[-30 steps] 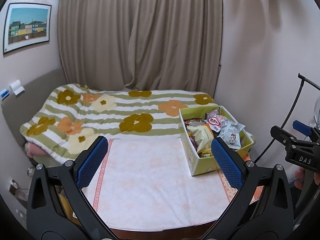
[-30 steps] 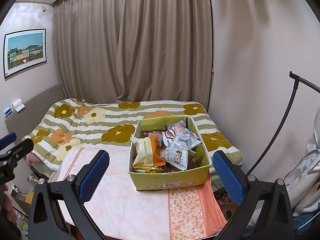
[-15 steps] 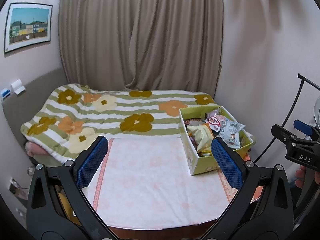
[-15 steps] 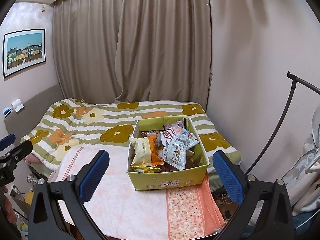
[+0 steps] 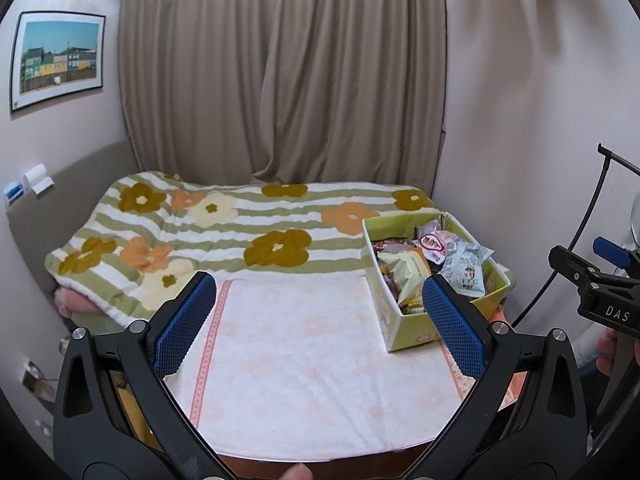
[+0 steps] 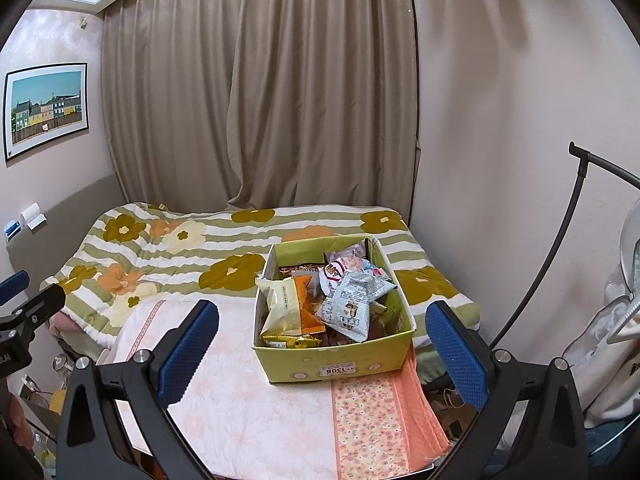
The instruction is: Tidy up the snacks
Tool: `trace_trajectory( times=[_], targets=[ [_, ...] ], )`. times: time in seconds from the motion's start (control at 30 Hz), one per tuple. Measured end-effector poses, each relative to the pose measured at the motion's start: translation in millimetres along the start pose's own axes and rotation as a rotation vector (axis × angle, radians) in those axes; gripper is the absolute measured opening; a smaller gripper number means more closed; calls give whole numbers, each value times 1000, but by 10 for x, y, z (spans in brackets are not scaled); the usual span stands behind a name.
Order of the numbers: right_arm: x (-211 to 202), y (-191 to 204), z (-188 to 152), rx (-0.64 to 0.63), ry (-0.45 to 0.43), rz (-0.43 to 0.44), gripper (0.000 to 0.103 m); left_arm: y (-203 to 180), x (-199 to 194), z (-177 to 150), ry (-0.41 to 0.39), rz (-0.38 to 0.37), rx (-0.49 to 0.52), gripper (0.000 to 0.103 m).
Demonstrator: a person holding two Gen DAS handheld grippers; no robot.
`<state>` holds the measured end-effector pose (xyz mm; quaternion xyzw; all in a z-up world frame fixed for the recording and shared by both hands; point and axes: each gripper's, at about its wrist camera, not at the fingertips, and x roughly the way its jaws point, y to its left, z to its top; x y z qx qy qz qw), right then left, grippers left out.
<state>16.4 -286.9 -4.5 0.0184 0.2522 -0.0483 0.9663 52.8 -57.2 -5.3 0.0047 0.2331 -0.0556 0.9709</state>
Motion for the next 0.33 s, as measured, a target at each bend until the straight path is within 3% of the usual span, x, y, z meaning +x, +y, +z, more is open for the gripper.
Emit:
trace_trajectory(
  times=[0.33],
  targets=[
    [36, 46, 36, -11, -6, 8, 103, 99, -2, -37, -28, 27, 4, 102]
  ],
)
